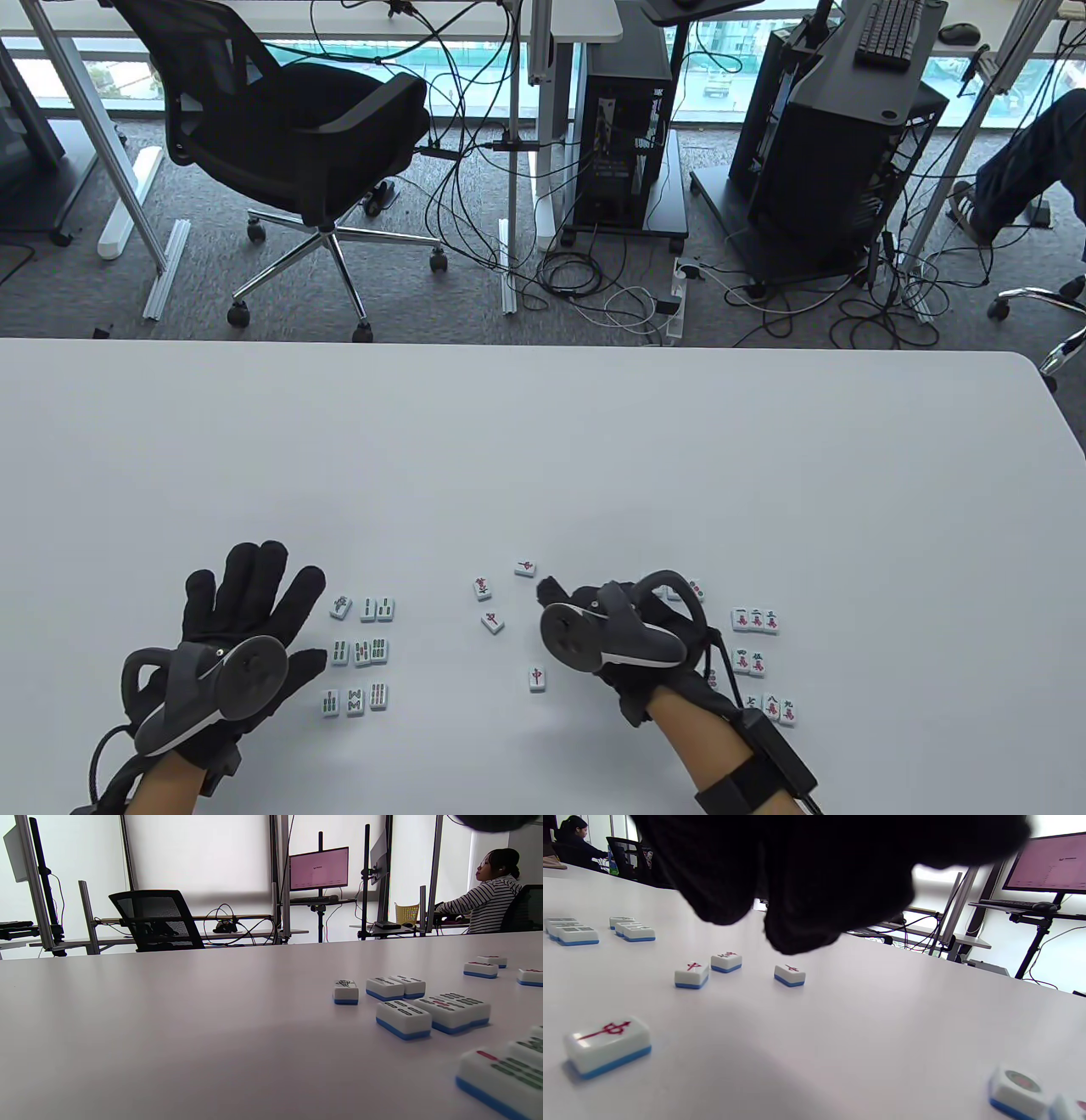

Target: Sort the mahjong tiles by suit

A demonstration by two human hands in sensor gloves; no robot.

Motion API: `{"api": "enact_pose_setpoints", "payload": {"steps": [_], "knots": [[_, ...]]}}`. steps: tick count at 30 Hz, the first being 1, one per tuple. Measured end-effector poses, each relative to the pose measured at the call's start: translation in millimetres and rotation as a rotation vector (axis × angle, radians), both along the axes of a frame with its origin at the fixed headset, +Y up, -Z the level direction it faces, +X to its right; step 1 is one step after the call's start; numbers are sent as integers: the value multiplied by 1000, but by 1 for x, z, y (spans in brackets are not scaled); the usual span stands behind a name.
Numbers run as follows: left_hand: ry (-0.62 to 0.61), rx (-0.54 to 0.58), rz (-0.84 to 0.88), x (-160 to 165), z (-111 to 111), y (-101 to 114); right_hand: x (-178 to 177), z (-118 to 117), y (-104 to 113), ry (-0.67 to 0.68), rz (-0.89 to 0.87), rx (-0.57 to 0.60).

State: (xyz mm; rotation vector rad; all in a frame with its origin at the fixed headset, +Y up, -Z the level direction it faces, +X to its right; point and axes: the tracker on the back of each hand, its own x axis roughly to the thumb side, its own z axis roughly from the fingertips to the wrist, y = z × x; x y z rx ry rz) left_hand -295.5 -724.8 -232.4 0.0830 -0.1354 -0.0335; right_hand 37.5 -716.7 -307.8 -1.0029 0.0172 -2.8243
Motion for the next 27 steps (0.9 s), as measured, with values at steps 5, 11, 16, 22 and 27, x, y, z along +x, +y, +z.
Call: {"api": "enact_pose_setpoints", "payload": {"steps": [5,11,16,22,27], "knots": [[-6,5,8,0,0,0,-41,-23,-13,29,73,74],[-17,-3,14,0,0,-1,-77,-37,-36,69,226,86],[-19,0,27,-1,0,0,-86,-43,-45,89,329,64],[-20,2,29,-1,-1,0,-90,-43,-46,92,280,21],[-21,-5,17,0,-1,-1,-91,-51,-48,36,240,-3]]}}
